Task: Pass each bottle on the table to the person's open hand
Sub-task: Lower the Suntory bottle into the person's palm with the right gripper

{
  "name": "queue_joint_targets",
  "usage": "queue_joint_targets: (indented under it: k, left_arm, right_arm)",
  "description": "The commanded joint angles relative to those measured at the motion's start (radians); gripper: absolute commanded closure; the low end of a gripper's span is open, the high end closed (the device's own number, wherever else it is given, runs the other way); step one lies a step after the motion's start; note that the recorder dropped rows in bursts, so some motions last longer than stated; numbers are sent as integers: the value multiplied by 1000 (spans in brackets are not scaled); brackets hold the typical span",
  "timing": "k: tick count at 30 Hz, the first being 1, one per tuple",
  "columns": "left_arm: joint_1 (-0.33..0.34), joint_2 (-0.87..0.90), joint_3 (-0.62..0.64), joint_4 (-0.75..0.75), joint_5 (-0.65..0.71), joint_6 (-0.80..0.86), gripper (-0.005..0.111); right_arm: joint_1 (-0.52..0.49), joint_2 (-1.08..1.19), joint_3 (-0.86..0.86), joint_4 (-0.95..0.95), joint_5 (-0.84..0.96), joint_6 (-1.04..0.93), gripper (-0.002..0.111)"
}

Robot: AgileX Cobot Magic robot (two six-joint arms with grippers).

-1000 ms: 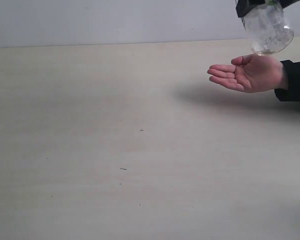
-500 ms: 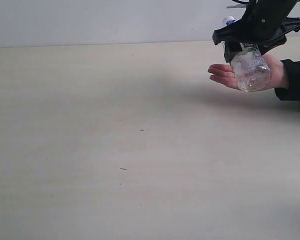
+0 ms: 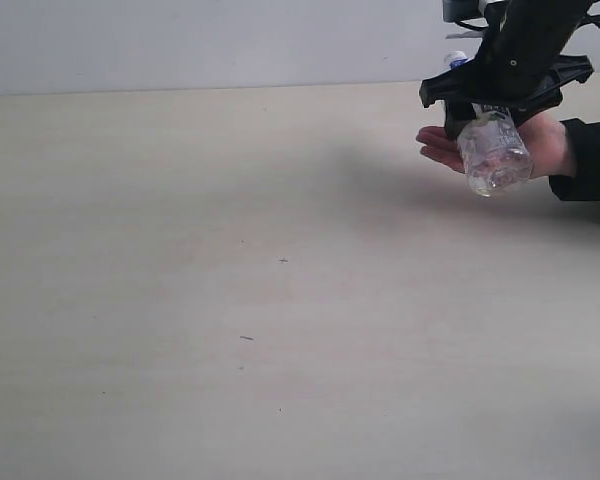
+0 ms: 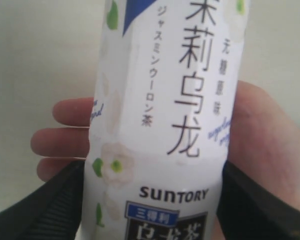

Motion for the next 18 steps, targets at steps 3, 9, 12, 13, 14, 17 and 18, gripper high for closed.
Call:
queue_joint_targets:
  k: [3,9,12,13,14,17,18]
  left_arm:
    - [2,-8,4,5,0,3,107]
    - [2,-8,4,5,0,3,107]
    - [2,-8,4,5,0,3,107]
    - [2,-8,4,5,0,3,107]
    - [2,-8,4,5,0,3,107]
    - [2,-8,4,5,0,3,107]
    - [2,-8,4,5,0,3,107]
  right_arm:
    - [-6,-3,-5,-12,-13,5,60]
    - [-6,-3,-5,-12,-19,5,12]
    - [-6,-3,-5,-12,-27,5,5]
    - [-6,-3,-5,-12,-27,5,5]
    - [-6,-3,-5,-12,-29,3,5]
    - [-6,-3,-5,-12,-31,-1,5]
    - [-6,-3,-5,-12,-31,-2,5]
